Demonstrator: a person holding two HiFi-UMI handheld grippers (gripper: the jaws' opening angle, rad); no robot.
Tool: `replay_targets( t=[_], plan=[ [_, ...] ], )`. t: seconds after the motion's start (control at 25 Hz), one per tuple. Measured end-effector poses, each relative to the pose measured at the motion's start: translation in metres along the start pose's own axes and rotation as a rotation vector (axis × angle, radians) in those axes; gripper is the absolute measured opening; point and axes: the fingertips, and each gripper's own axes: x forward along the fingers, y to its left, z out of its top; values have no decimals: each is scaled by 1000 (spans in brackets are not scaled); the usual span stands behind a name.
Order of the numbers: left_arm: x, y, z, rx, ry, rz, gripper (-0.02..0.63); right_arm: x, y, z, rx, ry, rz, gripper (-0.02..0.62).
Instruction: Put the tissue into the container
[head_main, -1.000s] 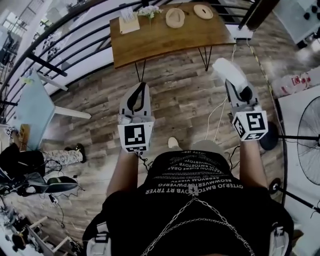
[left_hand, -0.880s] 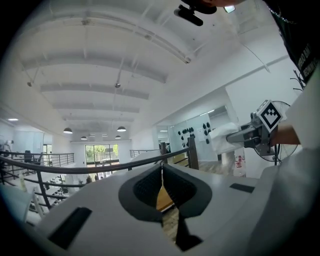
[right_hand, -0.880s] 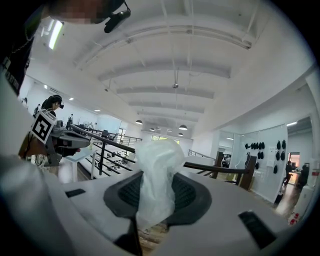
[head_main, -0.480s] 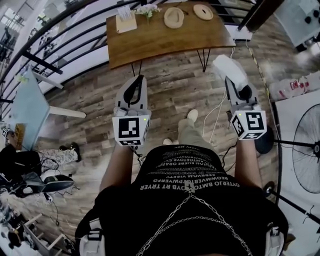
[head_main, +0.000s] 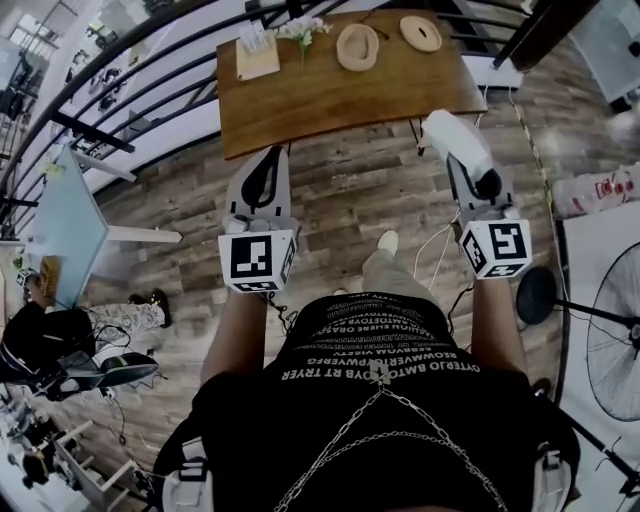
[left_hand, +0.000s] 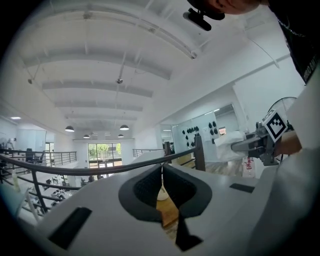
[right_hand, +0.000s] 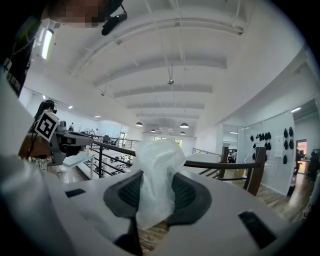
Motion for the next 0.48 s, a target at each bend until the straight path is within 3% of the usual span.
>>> replay_targets(
  t=[0.48],
  plan=[
    [105, -10, 2, -11, 40, 62, 32, 85, -77, -3, 6, 19, 91, 118]
  ],
)
